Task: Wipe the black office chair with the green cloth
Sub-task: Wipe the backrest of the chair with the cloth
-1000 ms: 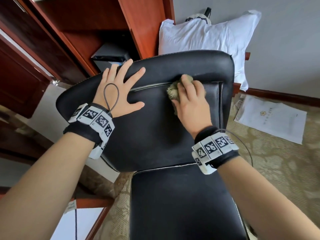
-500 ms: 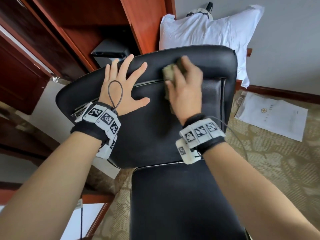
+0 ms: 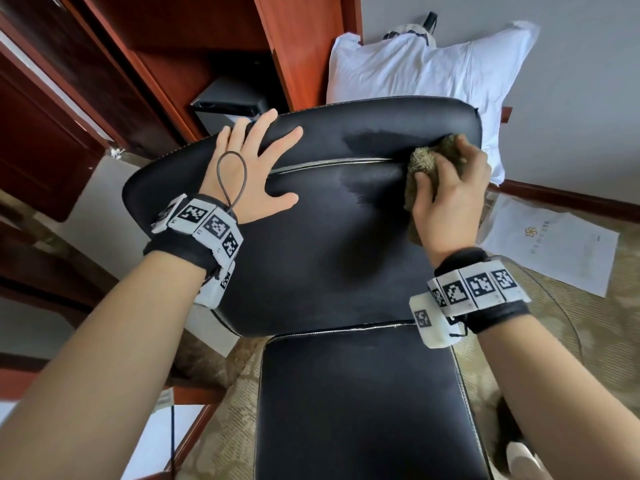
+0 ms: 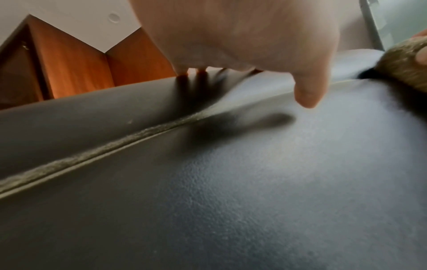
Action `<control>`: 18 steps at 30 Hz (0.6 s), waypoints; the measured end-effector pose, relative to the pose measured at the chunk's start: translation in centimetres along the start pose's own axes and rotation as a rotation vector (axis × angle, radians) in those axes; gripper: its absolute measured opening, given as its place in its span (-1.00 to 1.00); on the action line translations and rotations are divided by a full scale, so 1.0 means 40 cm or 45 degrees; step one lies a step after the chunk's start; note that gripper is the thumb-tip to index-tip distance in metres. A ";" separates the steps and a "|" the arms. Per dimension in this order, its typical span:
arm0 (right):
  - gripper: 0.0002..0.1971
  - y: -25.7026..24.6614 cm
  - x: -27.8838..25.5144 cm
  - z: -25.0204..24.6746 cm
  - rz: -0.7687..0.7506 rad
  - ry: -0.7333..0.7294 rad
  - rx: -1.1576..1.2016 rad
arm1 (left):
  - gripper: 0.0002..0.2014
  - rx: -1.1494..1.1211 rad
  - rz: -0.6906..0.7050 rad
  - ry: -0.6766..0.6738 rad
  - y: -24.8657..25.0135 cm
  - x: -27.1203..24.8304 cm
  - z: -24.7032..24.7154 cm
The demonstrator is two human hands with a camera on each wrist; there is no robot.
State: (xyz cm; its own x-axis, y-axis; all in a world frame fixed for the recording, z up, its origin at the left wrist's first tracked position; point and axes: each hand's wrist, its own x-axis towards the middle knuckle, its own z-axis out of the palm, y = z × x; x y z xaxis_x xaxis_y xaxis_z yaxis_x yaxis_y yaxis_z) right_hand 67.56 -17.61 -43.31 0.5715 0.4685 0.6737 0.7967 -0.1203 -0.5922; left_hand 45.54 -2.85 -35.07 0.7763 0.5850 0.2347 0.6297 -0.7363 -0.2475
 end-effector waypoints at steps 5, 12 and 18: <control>-0.75 -0.008 0.010 0.033 -0.055 -0.029 0.022 | -0.20 -0.051 -0.049 0.028 -0.020 -0.016 -0.003; -0.71 -0.047 0.011 0.089 -0.106 -0.141 0.119 | -0.26 -0.166 -0.227 -0.020 -0.090 -0.103 -0.010; -0.67 -0.100 0.012 0.133 -0.120 -0.316 0.210 | -0.24 0.012 -0.371 -0.107 -0.122 -0.194 -0.054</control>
State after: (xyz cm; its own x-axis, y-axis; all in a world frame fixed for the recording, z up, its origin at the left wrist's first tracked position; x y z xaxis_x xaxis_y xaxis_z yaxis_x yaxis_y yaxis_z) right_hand 63.61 -12.24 -42.97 0.4151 0.6725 0.6128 0.7896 0.0682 -0.6098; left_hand 36.39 -4.54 -33.65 0.5620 0.7978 0.2184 0.8264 -0.5302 -0.1897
